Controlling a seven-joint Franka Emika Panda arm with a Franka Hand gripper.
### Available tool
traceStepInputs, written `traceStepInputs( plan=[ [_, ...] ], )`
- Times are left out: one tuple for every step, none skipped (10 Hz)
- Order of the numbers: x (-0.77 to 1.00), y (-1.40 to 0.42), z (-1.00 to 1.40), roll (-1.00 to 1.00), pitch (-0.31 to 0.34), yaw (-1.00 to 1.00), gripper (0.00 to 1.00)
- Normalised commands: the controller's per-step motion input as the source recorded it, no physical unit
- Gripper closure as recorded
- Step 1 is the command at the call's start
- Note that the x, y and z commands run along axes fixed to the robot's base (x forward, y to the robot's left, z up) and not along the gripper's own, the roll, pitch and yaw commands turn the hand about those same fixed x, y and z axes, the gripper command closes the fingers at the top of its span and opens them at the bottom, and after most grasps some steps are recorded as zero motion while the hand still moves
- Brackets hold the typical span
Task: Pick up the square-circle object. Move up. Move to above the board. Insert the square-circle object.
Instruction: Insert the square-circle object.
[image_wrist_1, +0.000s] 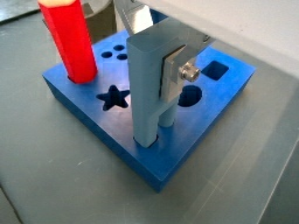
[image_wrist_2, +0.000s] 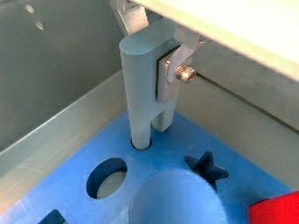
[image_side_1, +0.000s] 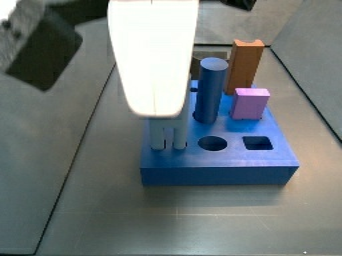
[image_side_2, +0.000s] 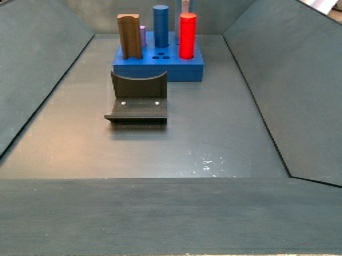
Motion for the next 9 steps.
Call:
traceStepInputs(
  plan=[
    [-0.08, -0.06, -0.37, 0.11, -0.117, -0.06, 1.0],
    [-0.03, -0.03, -0.33, 0.11, -0.114, -0.02, 1.0],
    [0.0, 0.0, -0.06, 0.0, -0.1, 0.0, 1.0],
    [0.0, 0.0, -0.05, 0.01, -0.02, 0.0, 1.0],
    [-0.02, -0.02, -0.31, 0.06, -0.211, 0.0, 1.0],
    [-0.05, 0.0, -0.52, 0.01, -0.293, 0.0, 1.0],
    [0.0, 0.0, -0.38, 0.0, -0.191, 0.0, 1.0],
    [0.0, 0.0, -0.01, 0.0, -0.06, 0.0, 1.0],
    [0.0, 0.0, 0.0, 0.0, 0.0, 0.0, 1.0]
  ],
)
